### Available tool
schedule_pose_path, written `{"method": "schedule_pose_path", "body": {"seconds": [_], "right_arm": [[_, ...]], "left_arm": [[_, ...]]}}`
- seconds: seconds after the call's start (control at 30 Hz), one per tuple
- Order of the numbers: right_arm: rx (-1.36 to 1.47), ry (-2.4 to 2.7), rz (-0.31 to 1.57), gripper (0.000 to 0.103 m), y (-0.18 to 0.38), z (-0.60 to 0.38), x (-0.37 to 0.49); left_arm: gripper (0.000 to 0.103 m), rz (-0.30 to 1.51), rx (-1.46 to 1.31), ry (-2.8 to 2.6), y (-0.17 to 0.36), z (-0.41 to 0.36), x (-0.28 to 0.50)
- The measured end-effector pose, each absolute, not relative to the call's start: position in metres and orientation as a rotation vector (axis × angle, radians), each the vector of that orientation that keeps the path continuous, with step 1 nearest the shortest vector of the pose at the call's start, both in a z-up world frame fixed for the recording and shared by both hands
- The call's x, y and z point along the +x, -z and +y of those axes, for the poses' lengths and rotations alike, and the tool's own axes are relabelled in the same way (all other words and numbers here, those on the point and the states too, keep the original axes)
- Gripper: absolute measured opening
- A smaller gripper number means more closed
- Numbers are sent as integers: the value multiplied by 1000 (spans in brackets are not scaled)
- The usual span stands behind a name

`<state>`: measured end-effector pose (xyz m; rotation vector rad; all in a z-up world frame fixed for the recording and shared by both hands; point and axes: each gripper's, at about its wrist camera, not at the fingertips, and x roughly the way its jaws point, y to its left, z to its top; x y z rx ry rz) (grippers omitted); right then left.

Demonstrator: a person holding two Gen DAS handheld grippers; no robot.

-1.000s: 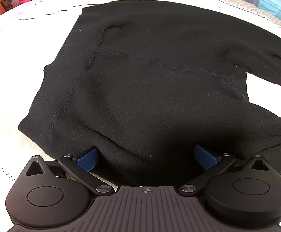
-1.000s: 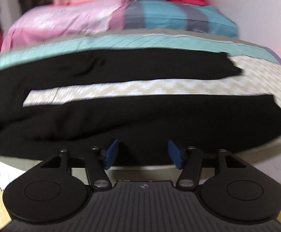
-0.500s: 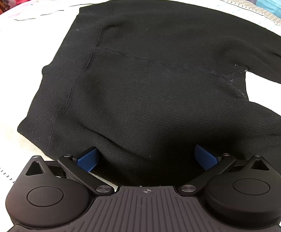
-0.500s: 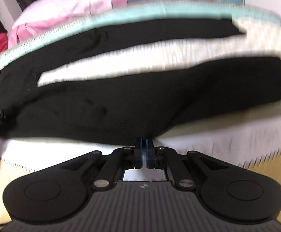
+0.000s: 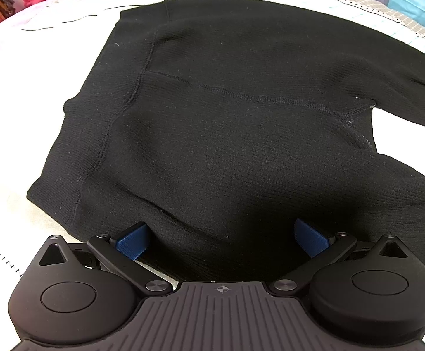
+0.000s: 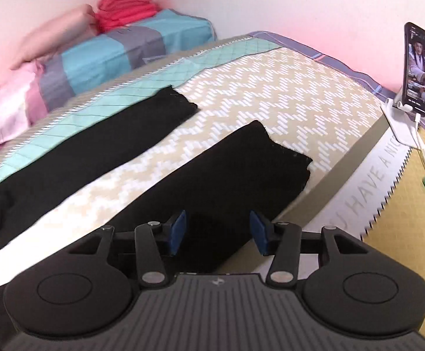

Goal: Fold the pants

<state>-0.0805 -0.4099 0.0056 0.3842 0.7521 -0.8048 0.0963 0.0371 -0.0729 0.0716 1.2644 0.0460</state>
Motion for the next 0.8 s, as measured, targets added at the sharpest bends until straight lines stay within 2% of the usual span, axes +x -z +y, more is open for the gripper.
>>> {"method": "schedule_pose_path", "body": {"seconds": [0.03,0.1,0.13,0.27,0.37,0.43,0.47,0.5,0.53,0.57,0.6,0.67,0.8], "right_arm": [[366,790,781,51,2,-411,-75],[253,753,818,18,12,-403,-71],[202,735,814,11,10,-398,-72],[345,775,686,9,-18,-411,-104],[397,771,793,10,7,-426,-105],[421,771,757,12,0,-424,-109],[448,785,734,16,-4,-422,-112],[466,807,715,29,-6,-425,-113],[459,843,702,38,-9,-422,-114],[435,882,683,54,-12,-419,-115],[406,913,659,65,-17,-415,-116],[355,877,631,71,-25,-398,-116],[207,577,713,72,-23,-337,-99]], "left_arm": [[103,1267,72,-47,73,37,97],[103,1273,71,-49,72,36,97],[103,1277,71,-49,72,36,99],[103,1285,71,-49,72,36,101],[103,1286,75,-51,72,35,103],[103,1288,71,-47,72,36,104],[103,1288,70,-46,72,37,104],[103,1287,73,-46,72,36,104],[103,1288,75,-46,72,36,105],[103,1289,73,-46,72,37,105],[103,1289,71,-44,72,37,105],[103,1280,71,-41,72,37,104],[103,1259,71,-39,73,38,97]]}}
